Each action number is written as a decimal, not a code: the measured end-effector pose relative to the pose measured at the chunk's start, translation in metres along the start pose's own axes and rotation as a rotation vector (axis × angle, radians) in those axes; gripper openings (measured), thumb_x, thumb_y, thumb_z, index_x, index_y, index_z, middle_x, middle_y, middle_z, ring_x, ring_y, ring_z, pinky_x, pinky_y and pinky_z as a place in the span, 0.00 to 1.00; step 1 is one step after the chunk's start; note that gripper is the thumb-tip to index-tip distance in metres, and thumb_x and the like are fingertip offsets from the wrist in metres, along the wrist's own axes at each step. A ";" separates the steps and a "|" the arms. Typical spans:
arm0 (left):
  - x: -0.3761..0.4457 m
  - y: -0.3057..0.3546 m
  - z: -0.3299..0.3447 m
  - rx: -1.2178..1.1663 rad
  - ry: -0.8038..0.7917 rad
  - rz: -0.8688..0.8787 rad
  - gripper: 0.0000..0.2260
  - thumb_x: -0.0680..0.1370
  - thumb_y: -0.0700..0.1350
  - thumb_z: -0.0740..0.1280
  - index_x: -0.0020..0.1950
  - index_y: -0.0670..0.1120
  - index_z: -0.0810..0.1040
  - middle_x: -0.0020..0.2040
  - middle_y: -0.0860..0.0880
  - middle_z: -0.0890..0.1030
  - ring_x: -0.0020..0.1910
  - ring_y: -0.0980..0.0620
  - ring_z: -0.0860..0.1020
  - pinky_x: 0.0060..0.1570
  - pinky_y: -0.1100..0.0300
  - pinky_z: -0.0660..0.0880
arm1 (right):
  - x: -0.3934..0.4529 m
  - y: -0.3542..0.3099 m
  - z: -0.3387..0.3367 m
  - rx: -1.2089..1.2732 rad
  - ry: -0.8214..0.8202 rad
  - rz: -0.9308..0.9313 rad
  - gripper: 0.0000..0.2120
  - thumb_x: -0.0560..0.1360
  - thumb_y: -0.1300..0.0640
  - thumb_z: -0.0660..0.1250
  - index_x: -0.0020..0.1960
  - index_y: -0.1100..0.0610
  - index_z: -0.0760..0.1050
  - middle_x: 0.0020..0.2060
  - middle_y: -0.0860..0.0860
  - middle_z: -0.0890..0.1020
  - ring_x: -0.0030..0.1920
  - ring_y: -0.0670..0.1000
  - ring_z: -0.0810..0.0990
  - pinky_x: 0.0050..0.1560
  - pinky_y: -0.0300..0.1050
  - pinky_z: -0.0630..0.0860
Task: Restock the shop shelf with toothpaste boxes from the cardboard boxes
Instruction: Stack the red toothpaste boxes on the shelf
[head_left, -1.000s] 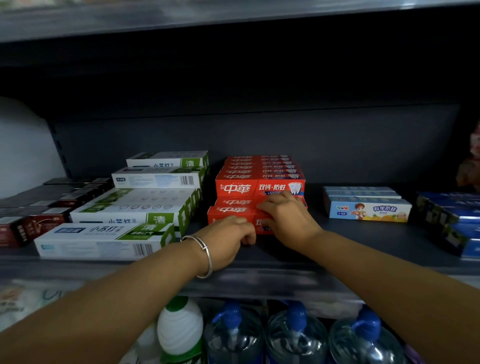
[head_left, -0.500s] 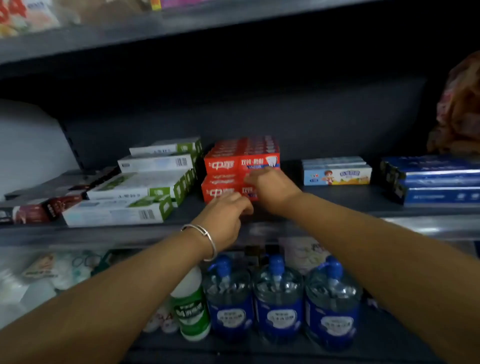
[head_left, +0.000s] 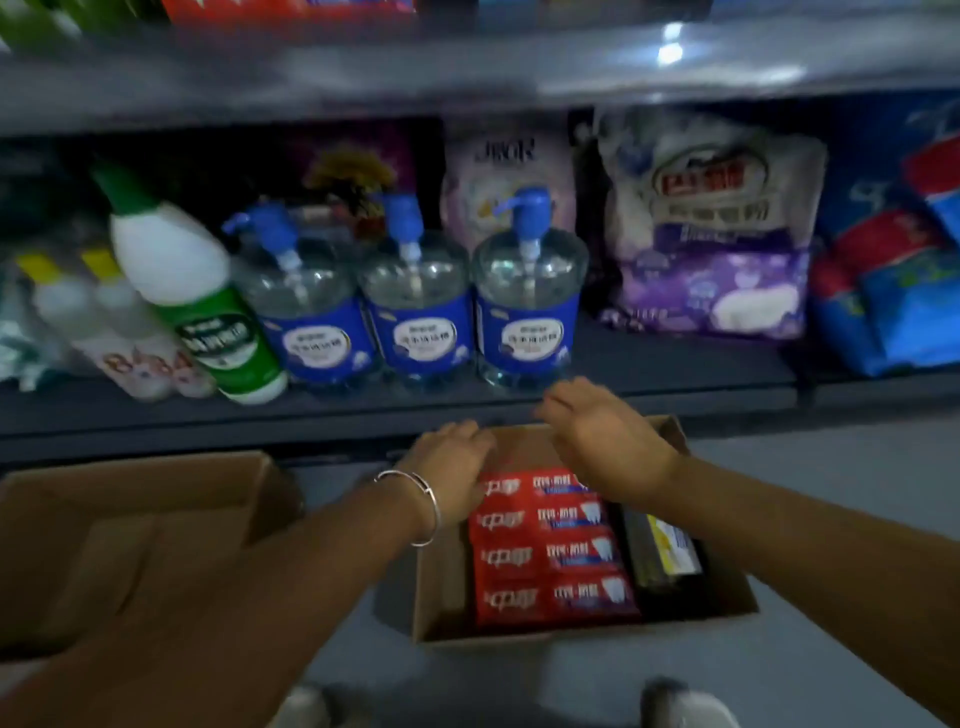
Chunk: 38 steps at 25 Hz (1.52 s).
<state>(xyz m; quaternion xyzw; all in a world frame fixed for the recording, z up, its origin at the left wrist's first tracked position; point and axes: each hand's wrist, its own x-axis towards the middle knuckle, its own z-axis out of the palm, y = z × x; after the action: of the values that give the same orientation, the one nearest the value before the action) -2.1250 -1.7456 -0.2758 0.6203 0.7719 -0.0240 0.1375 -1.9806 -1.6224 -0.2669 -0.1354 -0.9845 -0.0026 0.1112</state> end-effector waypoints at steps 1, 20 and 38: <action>0.006 0.002 0.029 0.000 -0.058 -0.020 0.18 0.74 0.46 0.65 0.63 0.46 0.69 0.61 0.46 0.71 0.62 0.45 0.71 0.63 0.53 0.67 | -0.011 0.003 0.024 -0.005 -0.150 0.035 0.11 0.63 0.66 0.70 0.46 0.60 0.79 0.43 0.57 0.80 0.42 0.59 0.80 0.41 0.51 0.78; 0.056 0.001 0.166 0.023 -0.208 -0.247 0.19 0.79 0.40 0.60 0.68 0.42 0.60 0.69 0.41 0.61 0.67 0.41 0.65 0.69 0.50 0.63 | -0.025 0.000 0.154 0.260 -0.692 0.705 0.28 0.76 0.62 0.64 0.71 0.62 0.56 0.68 0.60 0.63 0.64 0.65 0.70 0.62 0.58 0.72; 0.084 -0.007 0.106 0.039 -0.223 -0.106 0.24 0.72 0.48 0.72 0.64 0.44 0.68 0.62 0.43 0.69 0.62 0.44 0.72 0.62 0.55 0.69 | -0.065 -0.011 0.146 0.176 -0.693 0.171 0.19 0.81 0.57 0.54 0.72 0.52 0.63 0.67 0.54 0.70 0.64 0.58 0.72 0.61 0.53 0.71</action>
<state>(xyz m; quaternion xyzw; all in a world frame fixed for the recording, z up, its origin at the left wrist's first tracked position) -2.1290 -1.6895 -0.3991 0.5747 0.7829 -0.1148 0.2089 -1.9543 -1.6457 -0.4229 -0.2000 -0.9453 0.1376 -0.2177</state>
